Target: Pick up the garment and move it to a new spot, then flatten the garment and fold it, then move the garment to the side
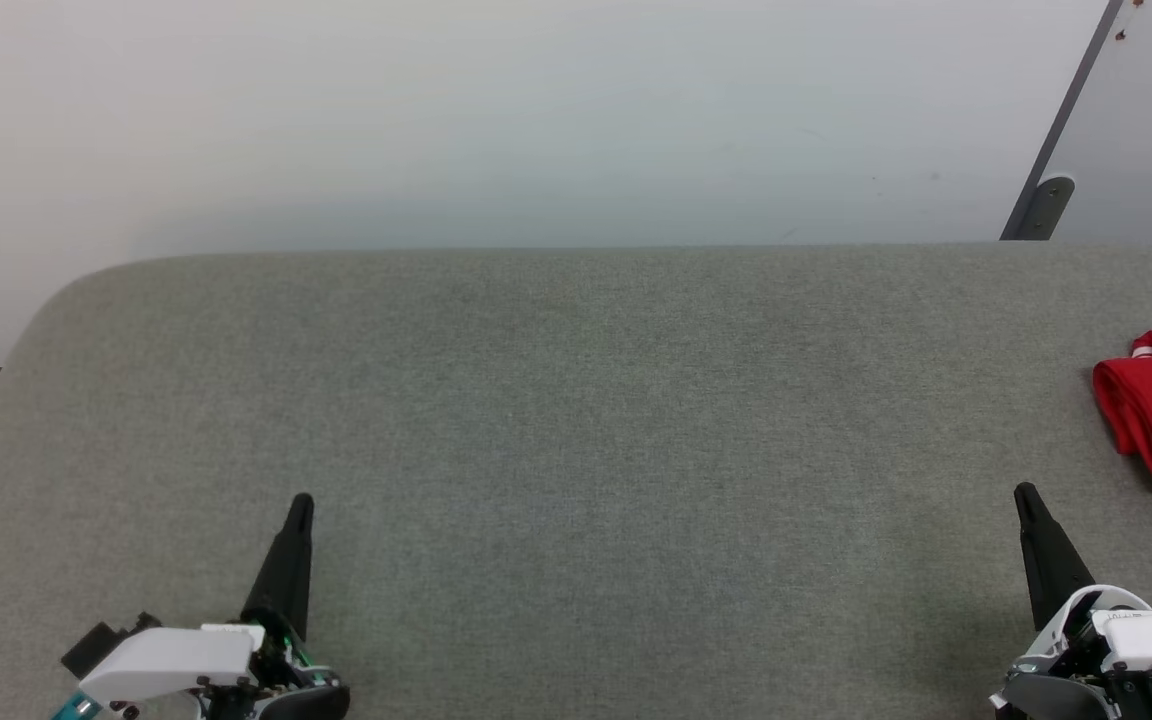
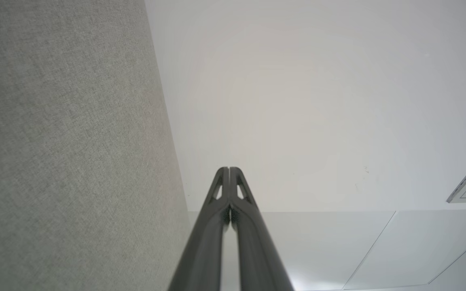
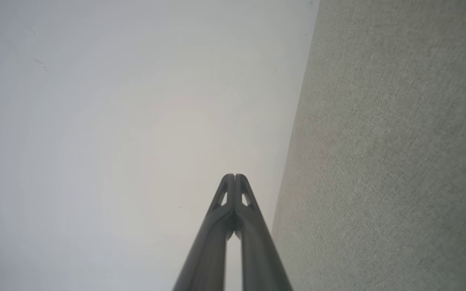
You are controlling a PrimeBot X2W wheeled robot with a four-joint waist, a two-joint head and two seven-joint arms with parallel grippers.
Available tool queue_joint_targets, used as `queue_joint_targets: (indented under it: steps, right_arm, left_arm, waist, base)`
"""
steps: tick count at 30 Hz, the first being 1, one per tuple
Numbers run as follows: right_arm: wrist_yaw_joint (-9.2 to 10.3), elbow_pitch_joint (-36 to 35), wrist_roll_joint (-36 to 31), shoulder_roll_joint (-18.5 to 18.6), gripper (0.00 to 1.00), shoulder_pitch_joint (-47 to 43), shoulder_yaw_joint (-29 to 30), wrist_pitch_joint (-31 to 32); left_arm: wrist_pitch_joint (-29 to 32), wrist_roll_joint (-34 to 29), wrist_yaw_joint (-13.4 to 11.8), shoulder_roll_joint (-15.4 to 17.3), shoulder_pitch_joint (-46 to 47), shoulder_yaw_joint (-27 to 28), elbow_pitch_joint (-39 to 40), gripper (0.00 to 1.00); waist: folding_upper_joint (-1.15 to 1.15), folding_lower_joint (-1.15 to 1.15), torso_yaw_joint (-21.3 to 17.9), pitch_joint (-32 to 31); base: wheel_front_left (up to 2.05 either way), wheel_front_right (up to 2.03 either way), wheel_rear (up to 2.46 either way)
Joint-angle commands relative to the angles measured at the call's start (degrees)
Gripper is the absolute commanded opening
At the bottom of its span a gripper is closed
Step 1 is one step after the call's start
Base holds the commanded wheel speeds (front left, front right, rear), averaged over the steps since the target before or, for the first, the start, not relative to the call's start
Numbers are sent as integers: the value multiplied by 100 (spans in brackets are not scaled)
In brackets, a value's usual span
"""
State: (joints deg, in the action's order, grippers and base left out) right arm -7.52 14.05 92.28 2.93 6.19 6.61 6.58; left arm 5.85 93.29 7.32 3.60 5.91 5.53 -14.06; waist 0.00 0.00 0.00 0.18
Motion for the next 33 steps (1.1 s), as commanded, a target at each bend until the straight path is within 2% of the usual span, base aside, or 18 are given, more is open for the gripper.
queue_joint_targets:
  steps: [1, 33]
  right_arm:
    - [6, 1, 21, -20, 0, 14, -3, 16]
    - [6, 1, 23, -20, 0, 14, -6, 14]
  left_arm:
    - [4, -21, 30, -6, 58, 13, -7, 0]
    - [40, -64, 30, -31, 63, 50, -8, 0]
  waist:
    - [0, 0, 0, 0]
    - [0, 0, 0, 0]
  base:
    - [0, 0, 0]
    - [0, 0, 0]
